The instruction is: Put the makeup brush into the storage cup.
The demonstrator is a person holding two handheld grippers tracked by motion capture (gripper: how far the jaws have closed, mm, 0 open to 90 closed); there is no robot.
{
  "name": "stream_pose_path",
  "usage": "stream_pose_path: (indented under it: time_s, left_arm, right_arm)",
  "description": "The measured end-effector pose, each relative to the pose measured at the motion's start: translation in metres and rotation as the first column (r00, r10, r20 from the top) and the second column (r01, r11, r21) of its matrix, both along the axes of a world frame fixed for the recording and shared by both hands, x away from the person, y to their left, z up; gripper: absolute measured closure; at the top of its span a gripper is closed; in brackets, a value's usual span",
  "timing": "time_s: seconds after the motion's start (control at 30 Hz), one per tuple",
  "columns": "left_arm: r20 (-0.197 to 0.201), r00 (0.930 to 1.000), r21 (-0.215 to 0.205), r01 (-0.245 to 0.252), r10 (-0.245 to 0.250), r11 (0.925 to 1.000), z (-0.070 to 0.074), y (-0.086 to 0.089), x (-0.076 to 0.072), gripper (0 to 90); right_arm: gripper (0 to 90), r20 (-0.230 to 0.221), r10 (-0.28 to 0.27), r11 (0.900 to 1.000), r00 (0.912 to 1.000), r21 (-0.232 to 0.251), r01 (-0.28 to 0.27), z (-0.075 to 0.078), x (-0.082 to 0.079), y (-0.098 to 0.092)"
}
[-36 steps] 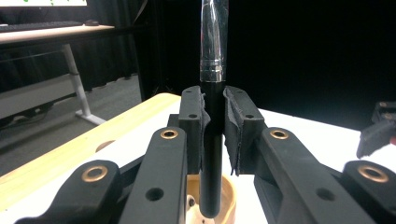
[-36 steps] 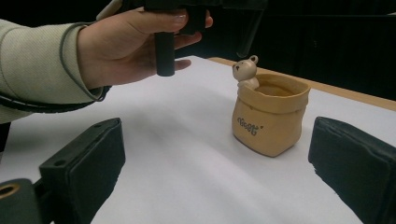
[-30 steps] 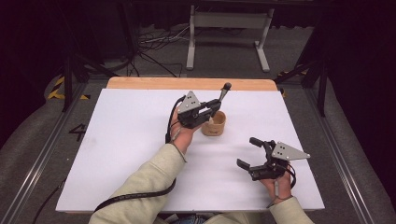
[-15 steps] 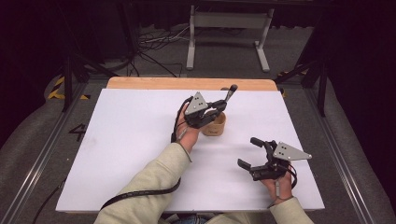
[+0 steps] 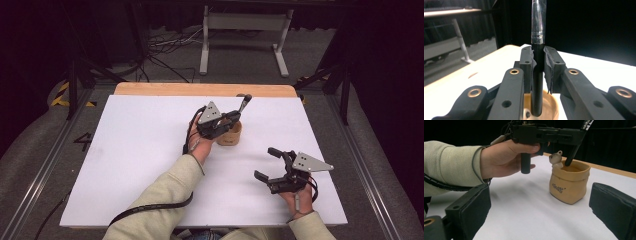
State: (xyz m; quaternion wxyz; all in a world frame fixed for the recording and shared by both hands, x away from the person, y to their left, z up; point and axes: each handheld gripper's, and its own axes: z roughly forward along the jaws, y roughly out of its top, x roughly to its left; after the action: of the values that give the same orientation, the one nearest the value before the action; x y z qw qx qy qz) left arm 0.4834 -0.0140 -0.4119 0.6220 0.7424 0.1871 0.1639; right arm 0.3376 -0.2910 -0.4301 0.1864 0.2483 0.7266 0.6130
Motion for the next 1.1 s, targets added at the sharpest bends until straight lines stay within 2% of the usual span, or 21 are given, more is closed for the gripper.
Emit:
stream_pose_path:
  time_s: [0.1, 0.27, 0.6, 0.67, 0.73, 0.77, 0.8, 0.83, 0.87, 1.1]
  left_arm:
    - [0.013, 0.9999, 0.008, -0.006, 0.006, 1.0, -0.002, 0.0, 0.0, 78.2]
    - [0.011, 0.9999, 0.019, -0.005, 0.005, 0.9998, -0.005, -0.001, 0.0, 78.1]
    - [-0.006, 1.0, 0.03, -0.005, 0.006, 0.9995, -0.008, 0.0, -0.002, 77.8]
    - [-0.013, 0.9999, 0.019, -0.006, 0.006, 0.9998, -0.008, 0.001, -0.002, 76.4]
    - [-0.019, 0.9998, 0.019, -0.002, 0.003, 0.9998, -0.008, 0.002, -0.002, 72.9]
    - [-0.032, 0.9995, 0.004, -0.001, 0.001, 1.0, -0.007, 0.003, -0.002, 69.2]
    - [-0.053, 0.9986, -0.009, -0.002, 0.002, 1.0, -0.007, 0.003, -0.001, 61.3]
    - [-0.053, 0.9986, -0.009, -0.002, 0.002, 1.0, -0.007, 0.003, -0.001, 56.7]
    - [-0.096, 0.9953, -0.048, 0.008, -0.013, 0.9988, -0.005, 0.006, -0.001, 54.1]
    - [-0.092, 0.9955, -0.085, 0.016, -0.023, 0.9962, 0.002, 0.016, -0.005, 27.8]
  right_arm:
    - [3.9, -0.002, 0.002, 1.0, 1.0, 0.001, -0.002, 0.0, 0.0, 0.0]
    - [3.9, -0.005, 0.002, 1.0, 1.0, 0.0, -0.002, -0.001, 0.0, 0.0]
    - [3.9, -0.011, 0.009, 1.0, 0.9999, 0.0, -0.009, -0.001, 0.001, 0.001]
    - [3.8, -0.015, 0.008, 1.0, 0.9999, 0.0, -0.008, -0.001, 0.001, 0.001]
    - [3.7, -0.017, 0.008, 1.0, 0.9998, 0.0, -0.008, -0.001, 0.001, 0.001]
    - [3.6, -0.018, 0.008, 1.0, 0.9998, 0.0, -0.008, -0.001, 0.001, 0.001]
    - [3.7, -0.017, 0.007, 1.0, 0.9998, 0.001, -0.007, -0.001, 0.001, 0.001]
    - [3.7, -0.017, 0.007, 1.0, 0.9998, 0.0, -0.007, -0.001, 0.001, 0.001]
    - [3.6, -0.017, 0.007, 1.0, 0.9998, 0.001, -0.007, -0.001, 0.001, 0.001]
    - [3.6, -0.015, 0.006, 1.0, 0.9999, 0.002, -0.006, 0.0, 0.003, 0.002]
